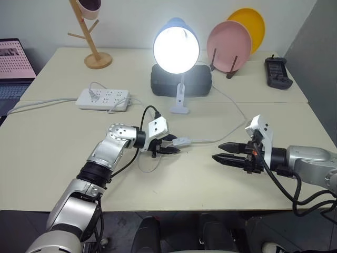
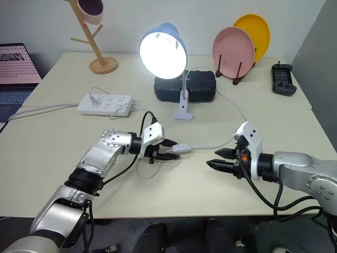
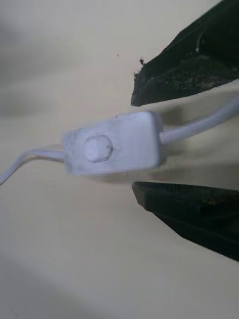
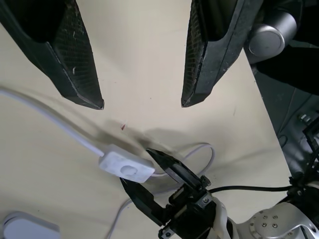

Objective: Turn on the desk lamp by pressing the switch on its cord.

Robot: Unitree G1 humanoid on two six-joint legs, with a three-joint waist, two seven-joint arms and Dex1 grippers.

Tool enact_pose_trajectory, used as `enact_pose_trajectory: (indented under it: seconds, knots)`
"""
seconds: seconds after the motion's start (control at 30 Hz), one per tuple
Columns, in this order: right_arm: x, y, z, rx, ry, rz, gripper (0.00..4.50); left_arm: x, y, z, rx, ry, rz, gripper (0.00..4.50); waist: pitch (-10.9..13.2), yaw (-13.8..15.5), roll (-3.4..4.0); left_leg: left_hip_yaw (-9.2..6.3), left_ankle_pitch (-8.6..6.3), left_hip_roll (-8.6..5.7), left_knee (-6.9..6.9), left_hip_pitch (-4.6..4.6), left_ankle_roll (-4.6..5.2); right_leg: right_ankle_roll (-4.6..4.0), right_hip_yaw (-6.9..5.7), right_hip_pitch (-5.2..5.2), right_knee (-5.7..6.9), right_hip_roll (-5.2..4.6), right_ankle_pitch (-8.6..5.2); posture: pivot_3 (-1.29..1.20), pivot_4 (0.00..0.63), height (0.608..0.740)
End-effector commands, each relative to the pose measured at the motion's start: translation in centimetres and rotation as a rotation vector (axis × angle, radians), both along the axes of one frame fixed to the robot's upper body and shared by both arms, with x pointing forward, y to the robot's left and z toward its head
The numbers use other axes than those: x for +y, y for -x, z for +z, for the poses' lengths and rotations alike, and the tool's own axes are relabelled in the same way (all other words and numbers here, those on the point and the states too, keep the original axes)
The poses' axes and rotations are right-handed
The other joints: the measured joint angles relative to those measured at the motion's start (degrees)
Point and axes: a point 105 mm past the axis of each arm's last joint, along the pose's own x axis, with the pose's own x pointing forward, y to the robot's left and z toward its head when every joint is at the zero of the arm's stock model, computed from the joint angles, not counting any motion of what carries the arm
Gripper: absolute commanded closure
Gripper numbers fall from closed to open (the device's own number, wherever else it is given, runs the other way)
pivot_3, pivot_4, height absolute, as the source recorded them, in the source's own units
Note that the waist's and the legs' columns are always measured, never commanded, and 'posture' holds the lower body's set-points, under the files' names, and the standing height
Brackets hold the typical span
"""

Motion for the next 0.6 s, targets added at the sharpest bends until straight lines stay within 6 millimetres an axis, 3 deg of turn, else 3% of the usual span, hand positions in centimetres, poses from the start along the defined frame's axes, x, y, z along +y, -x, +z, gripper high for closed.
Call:
enact_pose_trajectory:
  seconds: [0.03,0.2,0.23,0.33,0.4,0.6]
  knots:
    - [-0.4,-0.6,1.0,-0.082,0.022,0.013,1.94,1.8,0.7,4.5,-0.039,0.048,-0.002,1.09,0.00,-0.13,0.00,0.01,0.00,0.01,0.00,0.01,0.00,0.00,0.01,-0.01,0.04,0.00,0.00,0.00,0.150,0.740]
    - [-2.0,-1.4,2.0,-0.144,0.088,0.036,1.94,6.1,2.0,8.0,-0.073,0.027,0.109,0.08,0.01,-0.14,0.01,0.01,0.00,0.01,0.00,0.03,0.00,0.00,0.00,-0.04,0.09,0.00,-0.01,0.00,0.150,0.740]
    - [-2.2,-1.4,2.0,-0.149,0.095,0.041,1.94,6.5,2.2,8.2,-0.075,0.020,0.123,0.03,0.01,-0.19,0.02,0.02,0.00,0.02,0.00,0.04,0.00,0.00,0.01,-0.04,0.09,0.00,-0.01,0.00,0.150,0.740]
    - [-4.3,-2.1,2.6,-0.179,0.162,0.024,1.94,10.7,2.6,9.0,-0.092,-0.034,0.275,0.03,0.02,-0.07,0.03,0.01,0.00,0.02,-0.01,0.06,0.00,0.00,-0.01,-0.04,0.09,-0.01,-0.02,0.00,0.150,0.740]
    - [-5.3,-2.2,2.8,-0.179,0.186,0.027,1.94,12.3,3.4,8.9,-0.042,-0.064,0.321,0.03,0.04,-0.07,0.03,0.06,0.00,0.02,-0.02,0.06,0.00,-0.01,0.01,-0.06,0.07,-0.02,-0.02,0.00,0.150,0.740]
    - [-6.7,-2.3,1.9,-0.167,0.238,0.051,1.94,13.5,4.5,7.9,-0.024,-0.090,0.365,0.03,0.04,0.17,0.02,0.06,0.00,0.03,-0.01,0.05,-0.01,-0.02,-0.02,-0.06,0.07,-0.04,-0.03,0.00,0.150,0.740]
